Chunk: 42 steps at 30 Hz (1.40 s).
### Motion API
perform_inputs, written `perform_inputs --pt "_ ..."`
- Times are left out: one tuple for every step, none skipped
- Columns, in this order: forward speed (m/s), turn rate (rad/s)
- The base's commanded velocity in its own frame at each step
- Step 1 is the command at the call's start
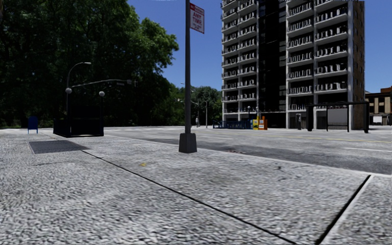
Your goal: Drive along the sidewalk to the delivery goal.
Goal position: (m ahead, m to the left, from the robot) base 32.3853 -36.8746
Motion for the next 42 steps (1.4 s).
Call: perform_inputs --pt "1.43 0.60" --pt "1.45 0.60" --pt "1.45 0.60" --pt "1.47 0.60" --pt "1.51 0.60" --pt "1.54 0.60" --pt "1.54 0.60" --pt "1.55 0.60" --pt "1.55 0.60" --pt "1.55 0.60" --pt "1.55 0.60" --pt "1.55 0.60" --pt "1.56 0.60" --pt "1.65 0.60" --pt "1.65 0.60" --pt "1.70 0.60" --pt "1.75 0.60" --pt "1.77 0.60" --pt "1.78 0.60" --pt "1.78 0.60" --pt "1.79 0.60" --pt "1.80 0.60" --pt "1.80 0.60" --pt "1.80 0.58" --pt "1.80 0.58" --pt "1.85 0.58" --pt "2.00 0.58" --pt "2.00 0.58" --pt "2.00 0.58" --pt "2.00 0.58" --pt "2.00 0.58" --pt "2.00 0.58" --pt "2.00 0.58" --pt "2.00 0.58" --pt "2.00 0.58" --pt "2.00 0.58" --pt "2.00 0.58" --pt "2.00 0.58" --pt "2.00 0.58" --pt "2.00 0.58" --pt "2.00 0.58" --pt "2.00 0.58"
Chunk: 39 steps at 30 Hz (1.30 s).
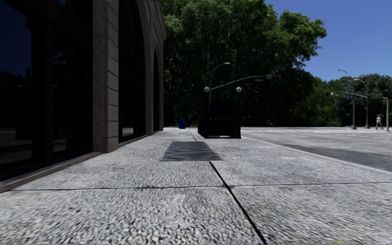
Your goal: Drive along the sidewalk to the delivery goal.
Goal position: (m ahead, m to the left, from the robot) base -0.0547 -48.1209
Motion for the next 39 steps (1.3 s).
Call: perform_inputs --pt "2.00 0.58" --pt "2.00 0.58" --pt "2.00 0.58" --pt "2.00 0.58" --pt "2.00 0.58" --pt "2.00 0.58" --pt "2.00 0.58" --pt "2.00 0.47" --pt "2.00 0.31" --pt "2.00 0.00" --pt "2.00 0.00" --pt "2.00 0.00" --pt "2.00 0.00" --pt "2.00 0.00" --pt "2.00 0.00" --pt "2.00 0.00" --pt "2.00 0.00" --pt "2.00 0.00" --pt "2.00 0.00" --pt "2.00 0.00" --pt "2.00 0.00" --pt "2.00 0.00" --pt "2.00 0.00" --pt "2.00 0.00" --pt "2.00 0.00" --pt "2.00 0.00" --pt "2.00 0.00" --pt "2.00 0.00" --pt "2.00 0.00" --pt "2.00 0.00" --pt "2.00 0.00" --pt "2.00 0.00" --pt "2.00 0.00" --pt "2.00 0.01" --pt "2.00 0.01" --pt "2.00 0.19" --pt "2.00 0.33" --pt "2.00 0.39" --pt "2.00 0.39"
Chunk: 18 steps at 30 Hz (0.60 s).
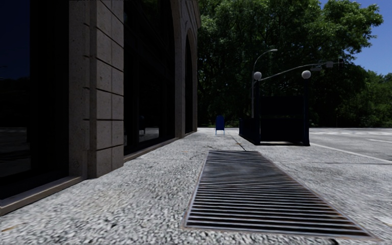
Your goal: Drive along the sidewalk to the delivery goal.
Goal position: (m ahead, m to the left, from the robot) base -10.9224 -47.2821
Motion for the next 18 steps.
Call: perform_inputs --pt "2.00 0.39" --pt "2.00 0.39" --pt "2.00 0.39" --pt "2.00 0.00" --pt "2.00 0.00" --pt "2.00 0.00" --pt "2.00 0.00" --pt "2.00 0.00" --pt "2.00 0.00" --pt "2.00 0.00" --pt "2.00 0.00" --pt "2.00 0.00" --pt "2.00 0.00" --pt "2.00 0.00" --pt "2.00 0.00" --pt "2.00 0.00" --pt "2.00 0.00" --pt "2.00 0.00"
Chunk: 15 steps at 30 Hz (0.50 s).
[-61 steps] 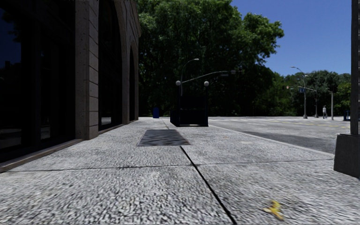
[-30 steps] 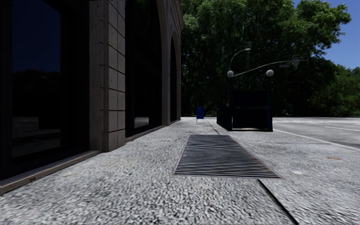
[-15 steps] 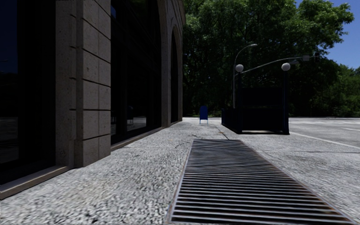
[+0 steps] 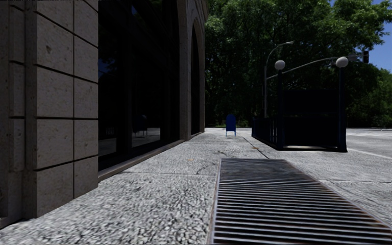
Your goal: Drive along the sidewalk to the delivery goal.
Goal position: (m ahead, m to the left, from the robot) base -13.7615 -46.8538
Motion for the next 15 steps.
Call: perform_inputs --pt "2.00 0.00" --pt "2.00 0.00" --pt "2.00 0.00" --pt "2.00 0.00" --pt "2.00 0.00" --pt "2.00 0.00" --pt "2.00 0.00" --pt "2.00 0.00" --pt "2.00 0.00" --pt "2.00 0.00" --pt "2.00 0.00" --pt "2.00 0.00" --pt "2.00 0.00" --pt "2.00 0.00" --pt "2.00 0.00"
